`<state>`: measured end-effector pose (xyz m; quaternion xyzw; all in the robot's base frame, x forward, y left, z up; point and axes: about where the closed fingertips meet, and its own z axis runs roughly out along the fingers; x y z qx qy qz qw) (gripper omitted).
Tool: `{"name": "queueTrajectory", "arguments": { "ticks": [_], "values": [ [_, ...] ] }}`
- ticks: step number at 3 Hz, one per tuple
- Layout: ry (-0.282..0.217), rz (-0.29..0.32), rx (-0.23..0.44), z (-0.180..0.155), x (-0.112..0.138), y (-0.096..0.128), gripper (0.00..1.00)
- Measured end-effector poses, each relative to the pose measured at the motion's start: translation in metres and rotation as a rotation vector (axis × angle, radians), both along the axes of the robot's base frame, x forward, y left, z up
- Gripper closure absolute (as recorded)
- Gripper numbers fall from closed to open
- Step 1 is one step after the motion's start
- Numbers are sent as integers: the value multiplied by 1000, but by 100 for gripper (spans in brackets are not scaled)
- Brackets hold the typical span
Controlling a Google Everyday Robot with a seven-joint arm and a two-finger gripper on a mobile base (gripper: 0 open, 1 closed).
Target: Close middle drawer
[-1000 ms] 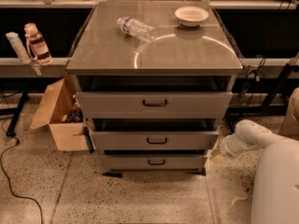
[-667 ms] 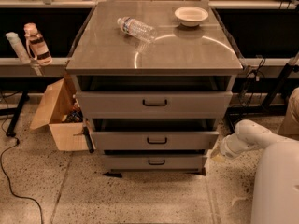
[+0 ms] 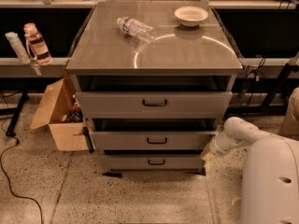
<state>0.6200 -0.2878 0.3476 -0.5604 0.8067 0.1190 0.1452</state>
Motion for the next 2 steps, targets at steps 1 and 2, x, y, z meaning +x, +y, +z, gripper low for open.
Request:
{"name": "queueTrajectory", "arguments": {
  "ticks": [1, 2],
  "values": [
    [-54, -3, -17, 8, 22, 3, 100],
    [-115, -21, -37, 22, 36, 4, 100]
  ]
}}
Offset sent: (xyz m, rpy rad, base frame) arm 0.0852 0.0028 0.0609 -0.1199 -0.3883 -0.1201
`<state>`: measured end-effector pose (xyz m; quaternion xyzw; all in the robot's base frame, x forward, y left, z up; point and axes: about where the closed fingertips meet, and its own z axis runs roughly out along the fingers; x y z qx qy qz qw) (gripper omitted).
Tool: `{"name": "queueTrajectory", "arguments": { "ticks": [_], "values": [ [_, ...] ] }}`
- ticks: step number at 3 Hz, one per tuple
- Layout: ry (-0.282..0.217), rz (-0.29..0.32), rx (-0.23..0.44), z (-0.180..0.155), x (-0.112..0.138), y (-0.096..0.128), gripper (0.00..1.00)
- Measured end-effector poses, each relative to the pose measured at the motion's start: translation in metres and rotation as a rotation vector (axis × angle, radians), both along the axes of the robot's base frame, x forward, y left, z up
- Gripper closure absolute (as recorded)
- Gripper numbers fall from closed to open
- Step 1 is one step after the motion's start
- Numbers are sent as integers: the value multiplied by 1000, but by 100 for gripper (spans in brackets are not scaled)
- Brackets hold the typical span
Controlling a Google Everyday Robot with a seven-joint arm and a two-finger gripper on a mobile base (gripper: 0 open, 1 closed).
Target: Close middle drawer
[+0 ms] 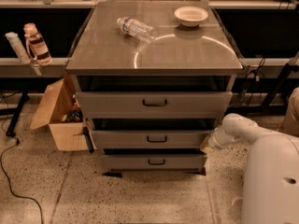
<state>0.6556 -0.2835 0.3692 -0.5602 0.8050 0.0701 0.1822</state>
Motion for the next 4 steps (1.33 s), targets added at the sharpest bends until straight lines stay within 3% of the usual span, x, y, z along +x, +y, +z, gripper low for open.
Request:
{"name": "queueTrajectory", "arguments": {
  "ticks": [2, 3, 4],
  "values": [
    [0, 0, 0, 0, 0, 0, 58],
    [0, 0, 0, 0, 0, 0, 61],
    [0, 0, 0, 0, 0, 0, 92]
  ]
}}
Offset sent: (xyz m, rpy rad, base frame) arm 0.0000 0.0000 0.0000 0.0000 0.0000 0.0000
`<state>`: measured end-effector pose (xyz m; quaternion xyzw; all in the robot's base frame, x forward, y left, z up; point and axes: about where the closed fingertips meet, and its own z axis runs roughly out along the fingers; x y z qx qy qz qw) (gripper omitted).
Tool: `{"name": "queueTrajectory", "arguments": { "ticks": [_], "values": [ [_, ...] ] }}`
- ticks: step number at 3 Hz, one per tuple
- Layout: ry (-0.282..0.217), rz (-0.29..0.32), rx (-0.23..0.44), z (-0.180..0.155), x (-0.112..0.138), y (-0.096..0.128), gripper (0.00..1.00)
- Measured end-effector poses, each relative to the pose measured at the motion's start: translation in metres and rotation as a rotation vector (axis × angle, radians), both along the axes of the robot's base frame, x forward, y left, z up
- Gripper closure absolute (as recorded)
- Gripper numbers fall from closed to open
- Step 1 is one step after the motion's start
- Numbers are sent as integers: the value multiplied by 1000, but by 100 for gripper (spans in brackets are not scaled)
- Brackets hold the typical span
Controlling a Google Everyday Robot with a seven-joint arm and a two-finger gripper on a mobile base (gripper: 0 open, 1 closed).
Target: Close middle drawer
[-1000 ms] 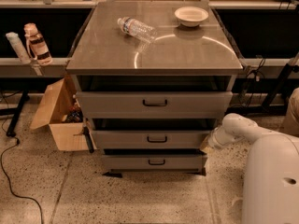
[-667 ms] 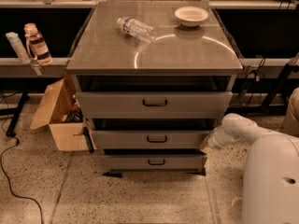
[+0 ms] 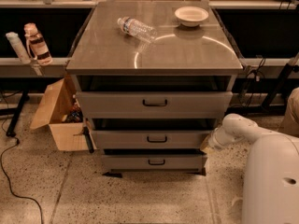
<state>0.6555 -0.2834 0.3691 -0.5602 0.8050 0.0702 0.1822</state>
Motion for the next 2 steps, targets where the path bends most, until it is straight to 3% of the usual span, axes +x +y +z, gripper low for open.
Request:
{"name": "queueTrajectory", "arguments": {
  "ticks": [1, 2],
  "values": [
    [0, 0, 0, 0, 0, 0, 100],
    [0, 0, 0, 0, 0, 0, 81]
  ]
}}
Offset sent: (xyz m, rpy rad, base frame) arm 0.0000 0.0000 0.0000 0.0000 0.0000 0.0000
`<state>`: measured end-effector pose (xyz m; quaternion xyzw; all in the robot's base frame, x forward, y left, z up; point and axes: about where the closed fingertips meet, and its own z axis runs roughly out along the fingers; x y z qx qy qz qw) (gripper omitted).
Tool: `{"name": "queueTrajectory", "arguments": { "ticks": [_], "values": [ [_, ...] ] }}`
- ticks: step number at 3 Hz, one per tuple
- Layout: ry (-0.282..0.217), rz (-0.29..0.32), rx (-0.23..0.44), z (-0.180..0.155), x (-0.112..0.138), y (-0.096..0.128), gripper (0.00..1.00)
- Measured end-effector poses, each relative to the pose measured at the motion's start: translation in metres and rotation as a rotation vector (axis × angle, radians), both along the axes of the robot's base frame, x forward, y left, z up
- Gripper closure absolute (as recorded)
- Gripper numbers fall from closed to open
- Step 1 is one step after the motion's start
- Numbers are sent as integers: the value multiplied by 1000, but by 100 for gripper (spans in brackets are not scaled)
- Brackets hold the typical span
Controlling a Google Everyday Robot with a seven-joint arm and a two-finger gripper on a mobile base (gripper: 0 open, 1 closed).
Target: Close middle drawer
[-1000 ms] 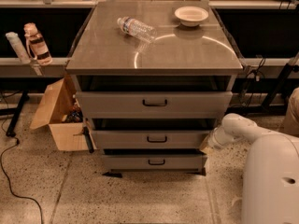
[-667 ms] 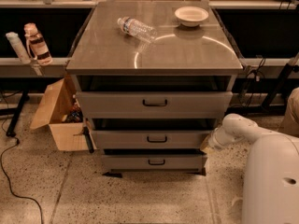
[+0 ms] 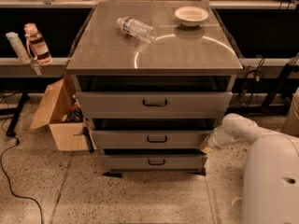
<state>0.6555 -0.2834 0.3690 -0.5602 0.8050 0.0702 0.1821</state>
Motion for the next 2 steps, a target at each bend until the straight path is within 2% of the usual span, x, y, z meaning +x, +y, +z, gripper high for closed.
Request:
{"name": "queueTrajectory", "arguments": {
  "ticks": [2],
  "values": [
    [0, 0, 0, 0, 0, 0, 34]
  ]
}}
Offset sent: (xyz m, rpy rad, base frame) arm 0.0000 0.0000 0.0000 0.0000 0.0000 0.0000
